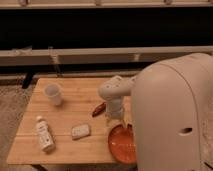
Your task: Push the ceramic bowl across the table
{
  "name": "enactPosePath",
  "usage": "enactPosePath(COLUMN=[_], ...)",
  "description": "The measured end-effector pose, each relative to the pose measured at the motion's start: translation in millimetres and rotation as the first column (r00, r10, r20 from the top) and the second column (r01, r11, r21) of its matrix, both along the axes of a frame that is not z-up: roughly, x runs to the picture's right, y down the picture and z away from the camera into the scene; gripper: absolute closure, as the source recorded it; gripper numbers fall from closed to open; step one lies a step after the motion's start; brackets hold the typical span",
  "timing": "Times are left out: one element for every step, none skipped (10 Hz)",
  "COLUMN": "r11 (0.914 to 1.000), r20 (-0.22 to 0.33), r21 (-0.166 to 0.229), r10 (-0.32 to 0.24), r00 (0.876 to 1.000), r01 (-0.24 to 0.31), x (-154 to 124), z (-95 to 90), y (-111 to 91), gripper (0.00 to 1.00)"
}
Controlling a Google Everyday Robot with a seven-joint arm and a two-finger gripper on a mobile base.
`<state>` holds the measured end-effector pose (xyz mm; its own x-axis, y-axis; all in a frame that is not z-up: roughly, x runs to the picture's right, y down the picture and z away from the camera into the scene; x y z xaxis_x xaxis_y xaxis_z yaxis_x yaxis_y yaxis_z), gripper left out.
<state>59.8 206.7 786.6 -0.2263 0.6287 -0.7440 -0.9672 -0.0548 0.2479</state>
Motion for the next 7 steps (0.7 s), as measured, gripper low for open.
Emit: enactPosePath(r11=[0.9997,0.9991,0.9979,0.9973,0.9979,0.9983,0.9985], r20=[-0.007,-0.011,-0.006,-0.004,0.000,0.006,0.008], r21=[-0.020,-0.038,-0.057,-0.066,-0.058,-0.054,-0.053], r10=[0.010,0.020,0.030,0.031,0.027,0.021,0.018], r00=[1.000,1.000,1.000,1.000,1.000,1.000,1.000], r01=[-0.010,-0.020,-0.030,-0.031,-0.027,-0.021,-0.017], x=[4,5,1,0,-3,-3,0], z=[0.8,4.1,8.0,12.0,15.5,17.9,18.6], y=[13,23,34,42,42,36,28], gripper=[0.35,0.35,0.35,0.35,0.35,0.35,0.35])
